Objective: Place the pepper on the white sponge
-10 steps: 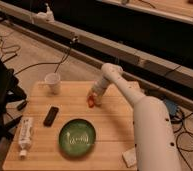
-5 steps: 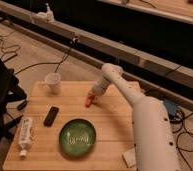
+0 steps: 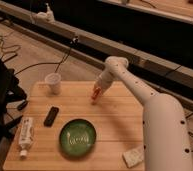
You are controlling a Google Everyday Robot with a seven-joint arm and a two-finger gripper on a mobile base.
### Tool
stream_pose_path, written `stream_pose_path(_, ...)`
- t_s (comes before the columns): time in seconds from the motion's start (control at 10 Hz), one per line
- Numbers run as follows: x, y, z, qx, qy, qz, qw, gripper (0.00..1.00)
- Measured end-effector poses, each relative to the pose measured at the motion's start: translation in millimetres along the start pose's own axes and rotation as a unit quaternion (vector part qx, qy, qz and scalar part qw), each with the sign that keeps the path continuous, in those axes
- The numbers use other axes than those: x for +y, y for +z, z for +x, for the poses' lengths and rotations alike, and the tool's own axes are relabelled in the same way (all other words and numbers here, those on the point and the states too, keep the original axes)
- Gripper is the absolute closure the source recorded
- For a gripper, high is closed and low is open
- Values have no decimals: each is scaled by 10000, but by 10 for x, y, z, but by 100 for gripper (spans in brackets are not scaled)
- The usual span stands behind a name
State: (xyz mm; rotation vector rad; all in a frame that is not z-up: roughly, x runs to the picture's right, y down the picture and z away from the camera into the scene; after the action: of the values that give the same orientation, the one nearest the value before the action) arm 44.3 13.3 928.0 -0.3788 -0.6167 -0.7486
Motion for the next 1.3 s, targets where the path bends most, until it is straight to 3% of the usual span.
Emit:
stream_pose_path(0.3,160,-307,-211,234,286,76,9993,100)
stream_pose_path(0.6,491,-548,-609,370,722,206,9965,100)
stream_pose_path(0.9,975,-774,-1047,575,1370,194,9887,100)
stream_pose_path(1.1,1331,-912,-1295,678,1902,188,9792,100)
stream_pose_path(1.3,1487,-965,-1412,715,2144,188,9740,100)
